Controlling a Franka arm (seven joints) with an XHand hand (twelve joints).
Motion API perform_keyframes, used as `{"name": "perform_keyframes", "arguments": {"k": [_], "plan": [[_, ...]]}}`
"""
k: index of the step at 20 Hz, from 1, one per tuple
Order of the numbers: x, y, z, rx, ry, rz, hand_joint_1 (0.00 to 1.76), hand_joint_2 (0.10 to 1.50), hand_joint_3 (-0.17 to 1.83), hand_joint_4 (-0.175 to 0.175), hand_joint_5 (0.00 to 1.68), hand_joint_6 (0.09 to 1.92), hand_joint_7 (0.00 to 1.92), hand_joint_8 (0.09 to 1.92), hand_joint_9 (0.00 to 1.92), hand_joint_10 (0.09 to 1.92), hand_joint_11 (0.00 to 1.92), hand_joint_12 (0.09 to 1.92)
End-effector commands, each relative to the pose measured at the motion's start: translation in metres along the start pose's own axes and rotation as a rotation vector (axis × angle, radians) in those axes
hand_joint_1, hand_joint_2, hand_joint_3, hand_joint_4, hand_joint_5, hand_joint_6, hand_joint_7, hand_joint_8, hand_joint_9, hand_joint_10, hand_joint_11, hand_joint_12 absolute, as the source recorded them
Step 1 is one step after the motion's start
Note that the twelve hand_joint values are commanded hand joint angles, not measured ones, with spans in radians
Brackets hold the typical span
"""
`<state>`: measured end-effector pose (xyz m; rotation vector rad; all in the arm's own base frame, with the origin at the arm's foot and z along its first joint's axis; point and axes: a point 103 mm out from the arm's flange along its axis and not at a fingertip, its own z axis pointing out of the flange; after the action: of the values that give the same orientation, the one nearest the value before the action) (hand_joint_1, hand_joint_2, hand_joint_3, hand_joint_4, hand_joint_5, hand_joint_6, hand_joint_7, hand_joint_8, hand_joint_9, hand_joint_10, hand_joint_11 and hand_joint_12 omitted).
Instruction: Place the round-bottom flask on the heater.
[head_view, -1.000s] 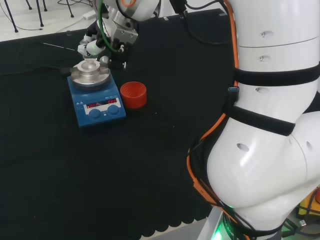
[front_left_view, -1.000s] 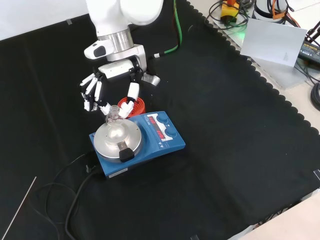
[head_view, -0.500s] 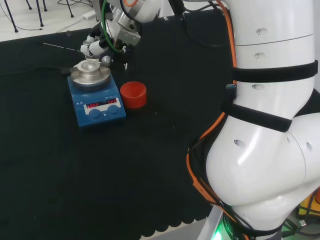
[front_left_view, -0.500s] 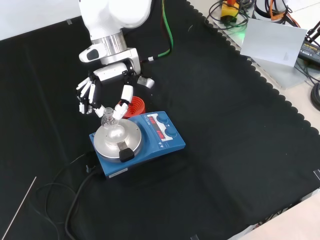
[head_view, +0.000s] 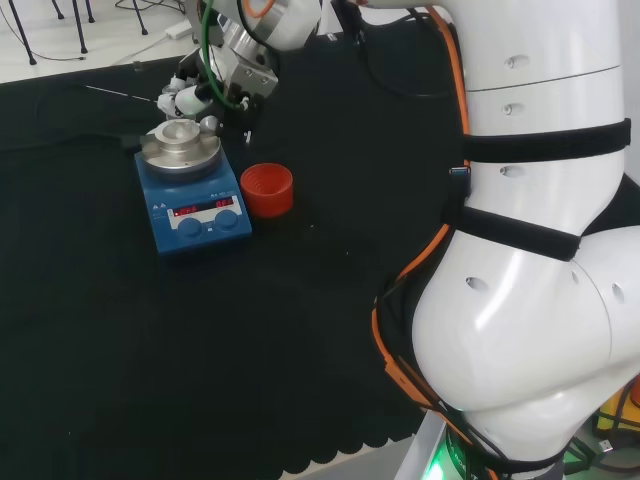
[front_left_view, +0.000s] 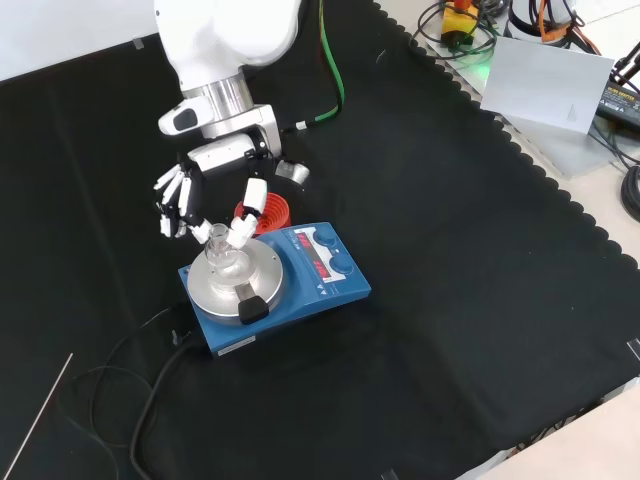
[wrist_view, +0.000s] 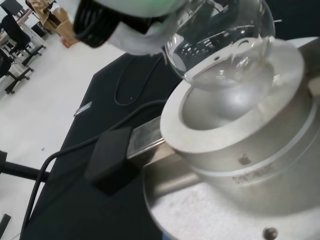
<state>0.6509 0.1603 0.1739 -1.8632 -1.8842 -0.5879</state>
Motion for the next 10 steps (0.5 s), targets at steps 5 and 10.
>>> {"name": "perform_keyframes", "arguments": {"k": [5, 10], "plan": [[0.004, -0.0024, 0.0039, 0.004, -0.02, -0.002, 1.11, 0.66, 0.72, 0.175, 1.19, 0.85, 0.62, 0.56, 0.75, 0.51, 0.3, 1.31], [0.0016, -0.0037, 0.0094, 0.01, -0.036, -0.002, 1.11, 0.66, 0.72, 0.175, 1.19, 0.85, 0.62, 0.56, 0.75, 0.51, 0.3, 1.31]]}}
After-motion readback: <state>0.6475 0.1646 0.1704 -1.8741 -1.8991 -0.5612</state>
